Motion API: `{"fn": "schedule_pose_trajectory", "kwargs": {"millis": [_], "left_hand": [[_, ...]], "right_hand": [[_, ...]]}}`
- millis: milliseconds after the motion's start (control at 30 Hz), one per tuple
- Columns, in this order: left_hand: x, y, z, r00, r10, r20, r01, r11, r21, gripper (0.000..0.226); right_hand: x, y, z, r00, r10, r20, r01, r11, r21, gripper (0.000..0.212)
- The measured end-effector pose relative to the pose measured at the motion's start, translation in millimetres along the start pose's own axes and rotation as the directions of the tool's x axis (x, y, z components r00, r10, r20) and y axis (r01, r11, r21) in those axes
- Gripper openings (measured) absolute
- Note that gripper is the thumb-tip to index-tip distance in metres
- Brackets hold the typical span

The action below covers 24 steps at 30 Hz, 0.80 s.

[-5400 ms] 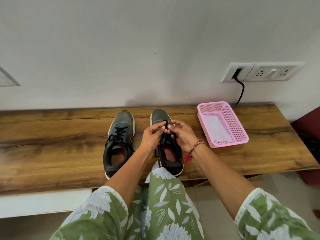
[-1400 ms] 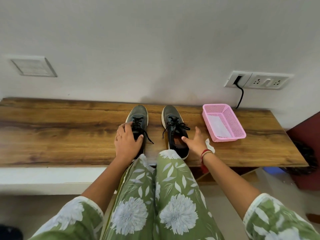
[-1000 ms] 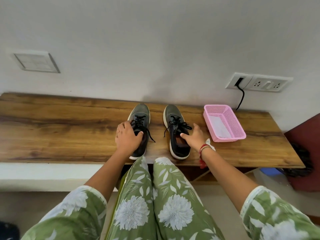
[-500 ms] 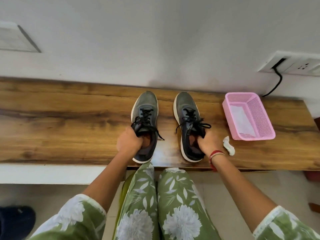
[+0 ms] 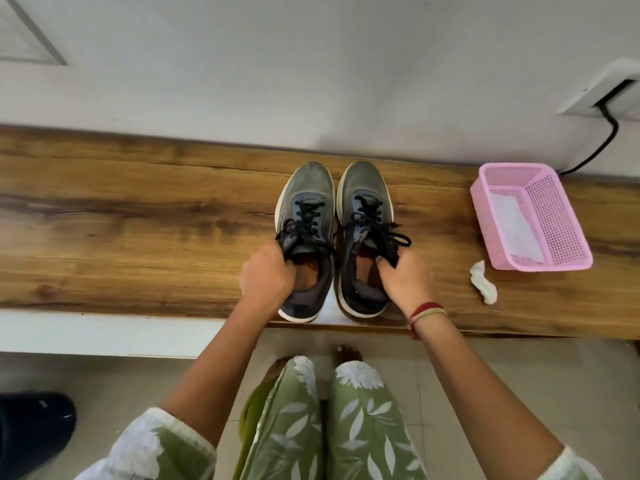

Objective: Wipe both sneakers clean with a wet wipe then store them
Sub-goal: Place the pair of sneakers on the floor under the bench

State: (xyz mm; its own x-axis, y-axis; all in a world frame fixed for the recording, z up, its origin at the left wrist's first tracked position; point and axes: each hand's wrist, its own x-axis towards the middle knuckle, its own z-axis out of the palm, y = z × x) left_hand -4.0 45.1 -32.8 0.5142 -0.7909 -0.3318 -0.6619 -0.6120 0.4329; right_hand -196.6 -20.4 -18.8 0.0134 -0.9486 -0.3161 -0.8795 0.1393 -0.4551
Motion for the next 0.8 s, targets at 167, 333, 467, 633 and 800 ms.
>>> {"fn": "schedule_pose_trajectory", "kwargs": {"millis": [167,333,467,633,800], "left_hand": [[-14.9,4.9,-14.9,0.993,-0.036,0.11,0.05,0.991,-0.126,0.033],[-31.6,8.2,-23.9,0.96,-0.145,0.239,0.234,0.887,-0.399,0.037],[-33.9,10.5,-15.0,0.968,-0.119,0.222,0.196,0.911,-0.364,0.02],[-30.3,9.7,-8.5,0.992,-0.063,0.109,0.087,0.969,-0.23,0.01],[-30.1,2.8,-5.1,0.996,-0.042,0.077,0.055,0.983,-0.175,0.017]], "right_hand": [[-12.6,2.3,-1.8,0.993,0.032,0.11,-0.064,0.953,0.296,0.058],[-25.8,6.7,-3.1,0.916,0.186,0.355,-0.368,0.742,0.561,0.072],[-14.1,-4.2,-2.0,0.924,0.136,0.359,-0.299,0.84,0.452,0.03],[-7.0,-12.8,-3.5,0.965,0.034,0.26,-0.069,0.99,0.126,0.029],[-14.4,-4.8,3.0,0.977,0.012,0.211,-0.028,0.997,0.072,0.024]]}}
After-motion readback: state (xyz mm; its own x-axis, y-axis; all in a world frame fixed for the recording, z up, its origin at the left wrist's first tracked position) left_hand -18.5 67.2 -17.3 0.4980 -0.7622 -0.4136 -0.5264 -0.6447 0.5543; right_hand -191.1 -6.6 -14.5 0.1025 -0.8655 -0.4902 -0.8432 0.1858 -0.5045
